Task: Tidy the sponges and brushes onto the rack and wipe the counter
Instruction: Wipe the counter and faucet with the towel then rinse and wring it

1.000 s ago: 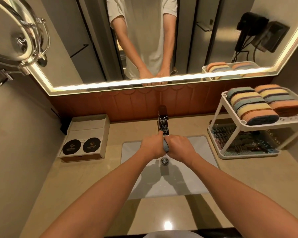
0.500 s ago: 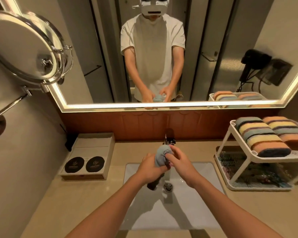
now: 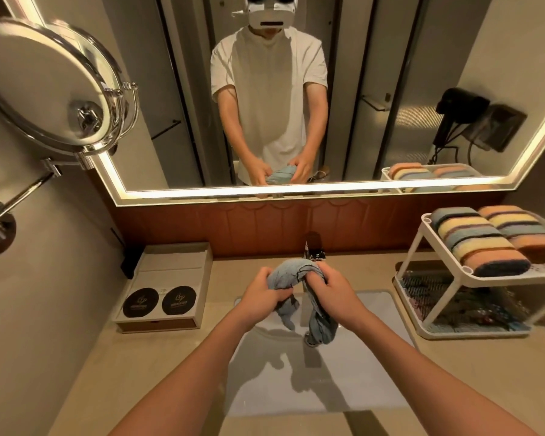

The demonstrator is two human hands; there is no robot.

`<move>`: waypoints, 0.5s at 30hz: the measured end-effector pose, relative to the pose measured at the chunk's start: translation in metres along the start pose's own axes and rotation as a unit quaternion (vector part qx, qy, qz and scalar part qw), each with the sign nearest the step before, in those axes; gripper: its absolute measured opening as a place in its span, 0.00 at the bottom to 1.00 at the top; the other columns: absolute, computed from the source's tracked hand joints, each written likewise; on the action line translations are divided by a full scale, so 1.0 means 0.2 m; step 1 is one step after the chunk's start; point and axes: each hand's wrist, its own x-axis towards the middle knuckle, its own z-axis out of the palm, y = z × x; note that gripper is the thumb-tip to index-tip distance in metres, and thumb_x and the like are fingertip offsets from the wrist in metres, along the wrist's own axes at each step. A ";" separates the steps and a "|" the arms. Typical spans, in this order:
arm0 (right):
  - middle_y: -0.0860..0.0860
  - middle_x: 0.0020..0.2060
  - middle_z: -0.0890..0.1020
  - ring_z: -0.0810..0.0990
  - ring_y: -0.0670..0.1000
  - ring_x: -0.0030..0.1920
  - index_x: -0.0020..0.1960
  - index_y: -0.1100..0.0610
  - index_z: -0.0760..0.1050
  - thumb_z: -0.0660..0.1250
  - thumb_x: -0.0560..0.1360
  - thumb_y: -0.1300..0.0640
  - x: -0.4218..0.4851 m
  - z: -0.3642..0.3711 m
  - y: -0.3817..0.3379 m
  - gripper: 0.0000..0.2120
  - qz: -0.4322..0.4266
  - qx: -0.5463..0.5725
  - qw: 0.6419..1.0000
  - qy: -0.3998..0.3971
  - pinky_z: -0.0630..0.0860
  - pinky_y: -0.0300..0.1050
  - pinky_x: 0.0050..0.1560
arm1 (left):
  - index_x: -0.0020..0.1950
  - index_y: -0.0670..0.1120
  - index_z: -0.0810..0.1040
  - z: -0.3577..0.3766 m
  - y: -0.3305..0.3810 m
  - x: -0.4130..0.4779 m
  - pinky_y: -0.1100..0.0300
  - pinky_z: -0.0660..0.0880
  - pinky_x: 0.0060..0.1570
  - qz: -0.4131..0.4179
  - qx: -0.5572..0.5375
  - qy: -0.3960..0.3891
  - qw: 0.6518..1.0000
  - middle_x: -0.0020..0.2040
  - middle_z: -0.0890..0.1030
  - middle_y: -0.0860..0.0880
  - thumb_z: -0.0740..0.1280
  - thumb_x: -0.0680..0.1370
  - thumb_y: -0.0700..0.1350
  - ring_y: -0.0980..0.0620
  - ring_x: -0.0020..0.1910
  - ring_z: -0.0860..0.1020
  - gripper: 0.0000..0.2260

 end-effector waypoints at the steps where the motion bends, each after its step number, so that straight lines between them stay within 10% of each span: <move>1: 0.47 0.47 0.83 0.80 0.47 0.50 0.54 0.49 0.79 0.60 0.82 0.52 0.00 0.00 -0.01 0.10 0.007 -0.003 1.000 -0.003 0.76 0.49 0.53 | 0.59 0.46 0.72 -0.01 0.00 0.00 0.54 0.78 0.45 -0.002 0.008 0.017 1.000 0.51 0.82 0.46 0.74 0.77 0.41 0.52 0.45 0.80 0.15; 9: 0.55 0.41 0.78 0.76 0.54 0.42 0.53 0.64 0.77 0.62 0.80 0.52 0.00 0.10 -0.06 0.14 0.117 0.096 0.988 0.018 0.70 0.49 0.43 | 0.59 0.50 0.60 0.00 -0.07 -0.05 0.48 0.66 0.63 -0.042 0.257 0.218 0.941 0.57 0.61 0.50 0.73 0.65 0.67 0.46 0.58 0.62 0.35; 15: 0.61 0.46 0.83 0.82 0.57 0.45 0.54 0.62 0.80 0.59 0.79 0.58 0.02 0.15 -0.10 0.13 0.242 0.284 0.925 -0.065 0.78 0.49 0.47 | 0.56 0.41 0.79 0.05 -0.03 -0.10 0.60 0.72 0.32 -0.091 -0.167 0.015 0.982 0.39 0.81 0.48 0.66 0.78 0.61 0.52 0.33 0.76 0.23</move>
